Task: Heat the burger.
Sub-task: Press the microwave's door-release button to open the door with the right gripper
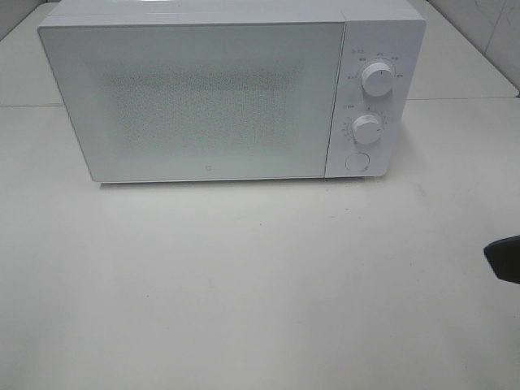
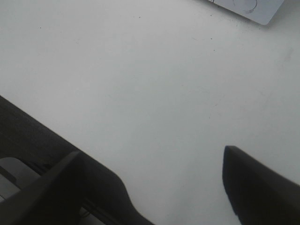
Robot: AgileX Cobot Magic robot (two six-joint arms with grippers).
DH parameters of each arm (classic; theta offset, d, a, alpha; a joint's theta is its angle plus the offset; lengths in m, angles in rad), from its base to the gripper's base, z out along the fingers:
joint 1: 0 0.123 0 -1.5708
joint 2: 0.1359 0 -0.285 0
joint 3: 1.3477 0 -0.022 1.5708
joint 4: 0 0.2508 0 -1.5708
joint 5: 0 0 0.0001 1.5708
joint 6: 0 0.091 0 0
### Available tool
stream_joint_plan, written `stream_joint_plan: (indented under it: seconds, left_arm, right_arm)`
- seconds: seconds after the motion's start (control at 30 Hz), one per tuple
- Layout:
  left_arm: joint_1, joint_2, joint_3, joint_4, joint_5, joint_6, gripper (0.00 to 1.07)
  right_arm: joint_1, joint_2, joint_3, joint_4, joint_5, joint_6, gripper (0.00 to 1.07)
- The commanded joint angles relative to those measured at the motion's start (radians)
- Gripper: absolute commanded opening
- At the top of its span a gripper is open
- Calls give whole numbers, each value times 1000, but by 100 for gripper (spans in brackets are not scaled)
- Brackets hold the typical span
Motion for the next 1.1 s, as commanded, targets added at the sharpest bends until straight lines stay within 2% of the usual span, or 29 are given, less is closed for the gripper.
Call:
stream_joint_plan:
  seconds: [0.03, 0.27, 0.37, 0.4, 0.47, 0.57, 0.77, 0.83, 1.1]
  left_arm:
    - [5, -14, 0, -4, -13, 3, 98]
    - [5, -14, 0, -4, -13, 3, 98]
    - [5, -14, 0, -4, -13, 3, 98]
    - [5, -14, 0, -4, -13, 3, 98]
    - [5, -14, 0, -4, -13, 3, 98]
    - [5, -14, 0, -4, -13, 3, 98]
    - [5, -14, 0, -4, -13, 3, 98]
    - [5, -14, 0, -4, -13, 3, 98]
    - [5, -14, 0, -4, -13, 3, 98]
  right_arm:
    - [-4, -82, -8, -2, 31, 11, 76]
    - [-21, -210, -8, -7, 81, 39, 76]
    - [-96, -289, -8, -14, 93, 39, 76]
    - [-96, -289, -8, -14, 93, 39, 76]
    - [-179, -365, -7, -25, 96, 55, 76]
    - [-191, -384, -7, -30, 96, 62, 76]
    - [-271, -491, 51, -50, 126, 93, 76]
    - [-324, -551, 89, -50, 147, 111, 76]
    - [-379, -678, 174, -50, 97, 109, 76]
